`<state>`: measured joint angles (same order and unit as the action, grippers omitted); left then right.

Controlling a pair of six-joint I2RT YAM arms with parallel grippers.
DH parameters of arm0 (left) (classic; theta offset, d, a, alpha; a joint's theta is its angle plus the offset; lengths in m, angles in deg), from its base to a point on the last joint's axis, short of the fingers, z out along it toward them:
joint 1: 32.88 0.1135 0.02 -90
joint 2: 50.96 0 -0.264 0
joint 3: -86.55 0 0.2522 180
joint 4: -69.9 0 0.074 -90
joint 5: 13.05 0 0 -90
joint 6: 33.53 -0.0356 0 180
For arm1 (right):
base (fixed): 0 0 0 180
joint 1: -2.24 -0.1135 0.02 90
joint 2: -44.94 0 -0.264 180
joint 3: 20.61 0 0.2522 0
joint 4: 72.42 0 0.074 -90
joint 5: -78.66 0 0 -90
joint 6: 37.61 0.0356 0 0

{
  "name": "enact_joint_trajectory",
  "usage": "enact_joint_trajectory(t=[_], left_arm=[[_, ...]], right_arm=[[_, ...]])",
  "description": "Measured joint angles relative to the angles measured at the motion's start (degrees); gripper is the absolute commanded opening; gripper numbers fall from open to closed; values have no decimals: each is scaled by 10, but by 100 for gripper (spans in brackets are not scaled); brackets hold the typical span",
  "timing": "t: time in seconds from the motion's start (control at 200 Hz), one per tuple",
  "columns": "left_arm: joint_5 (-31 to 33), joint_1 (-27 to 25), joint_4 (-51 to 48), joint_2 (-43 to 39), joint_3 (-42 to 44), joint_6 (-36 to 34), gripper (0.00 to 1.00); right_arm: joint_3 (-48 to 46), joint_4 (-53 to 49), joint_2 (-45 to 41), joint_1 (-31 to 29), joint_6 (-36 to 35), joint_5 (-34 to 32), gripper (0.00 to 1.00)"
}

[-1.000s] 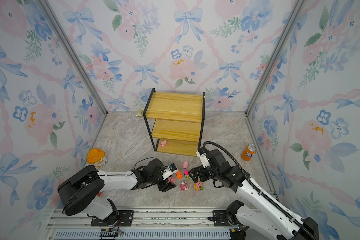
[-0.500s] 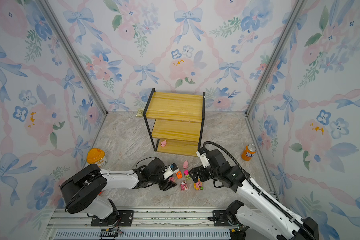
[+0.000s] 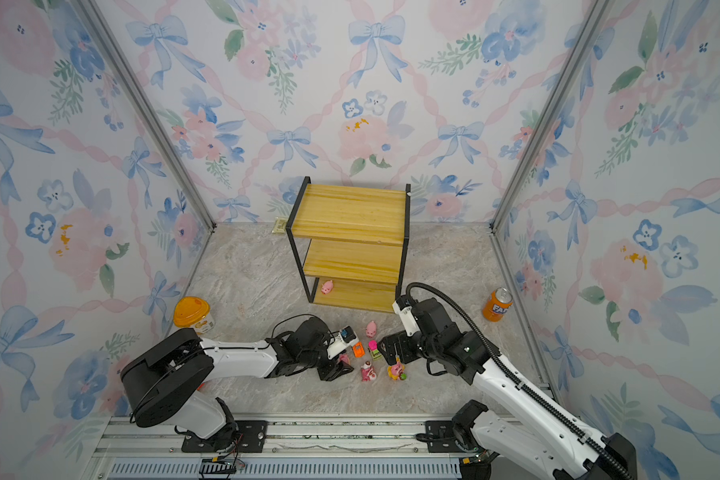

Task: Place and organize the plastic toys onto the shelf
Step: 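Close the left gripper on the pink figurine on a donut base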

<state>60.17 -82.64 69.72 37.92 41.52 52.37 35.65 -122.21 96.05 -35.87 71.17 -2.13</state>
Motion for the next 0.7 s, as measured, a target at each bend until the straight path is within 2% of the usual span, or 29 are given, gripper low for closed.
enact_joint_trajectory(t=[0.475,0.595,0.7], left_arm=[[57,-32,0,24,-24,-9,54],[64,-34,0,24,-25,-7,49],[68,-35,-2,24,-26,-5,37]], right_arm=[[0,0,-1,0,0,0,99],[0,0,-4,0,0,-1,99],[0,0,-5,0,0,-3,99]])
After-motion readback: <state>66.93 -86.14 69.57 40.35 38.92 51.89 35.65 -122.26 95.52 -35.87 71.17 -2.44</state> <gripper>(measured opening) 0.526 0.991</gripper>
